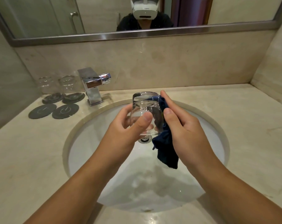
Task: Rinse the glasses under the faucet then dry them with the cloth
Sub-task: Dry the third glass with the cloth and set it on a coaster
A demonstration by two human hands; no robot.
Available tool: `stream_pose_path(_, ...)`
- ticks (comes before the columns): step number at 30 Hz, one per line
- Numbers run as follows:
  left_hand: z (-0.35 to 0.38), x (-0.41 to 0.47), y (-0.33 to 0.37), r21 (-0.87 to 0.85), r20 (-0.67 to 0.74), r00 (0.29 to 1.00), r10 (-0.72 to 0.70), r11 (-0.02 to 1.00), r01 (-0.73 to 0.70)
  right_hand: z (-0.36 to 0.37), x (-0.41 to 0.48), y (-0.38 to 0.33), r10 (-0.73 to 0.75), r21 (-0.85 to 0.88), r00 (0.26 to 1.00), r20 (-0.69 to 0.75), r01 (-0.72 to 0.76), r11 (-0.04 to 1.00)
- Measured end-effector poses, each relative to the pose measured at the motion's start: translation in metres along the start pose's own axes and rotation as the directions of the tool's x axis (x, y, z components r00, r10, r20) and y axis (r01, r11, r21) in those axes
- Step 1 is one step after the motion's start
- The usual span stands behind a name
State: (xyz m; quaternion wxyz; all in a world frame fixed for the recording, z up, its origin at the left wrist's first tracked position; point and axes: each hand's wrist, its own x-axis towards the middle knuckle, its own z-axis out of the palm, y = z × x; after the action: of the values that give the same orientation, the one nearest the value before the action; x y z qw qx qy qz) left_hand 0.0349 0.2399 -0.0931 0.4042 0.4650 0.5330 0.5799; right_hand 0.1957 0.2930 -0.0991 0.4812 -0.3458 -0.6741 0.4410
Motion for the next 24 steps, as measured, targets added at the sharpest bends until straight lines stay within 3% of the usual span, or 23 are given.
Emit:
stream_pose_path(5,0.004,0.001,0.001,0.069,0.041,0.999,-0.033,0.997,0.030,-0.004,-0.004,-0.007,-0.040,0.029,0.999,-0.023,0.040,0.999)
stream_pose_path(10,0.004,0.000,0.002,0.109,-0.009,1.000,-0.004,0.994,0.005,-0.002,-0.006,-0.008,-0.045,0.017,0.998,-0.035,0.046,0.999)
stream_pose_path(15,-0.002,0.000,-0.001,0.028,-0.013,1.000,0.016,0.999,-0.016,-0.001,-0.005,-0.008,-0.027,0.042,0.999,-0.029,0.028,0.999)
stream_pose_path(19,-0.006,0.001,-0.002,-0.028,0.053,0.996,-0.065,0.997,0.066,-0.003,0.000,-0.003,0.035,0.099,0.999,-0.031,-0.031,0.995)
stream_pose_path(24,-0.004,0.002,0.000,0.118,0.061,0.997,-0.056,0.992,0.049,-0.006,0.002,0.000,0.062,0.126,0.996,-0.065,-0.054,0.991)
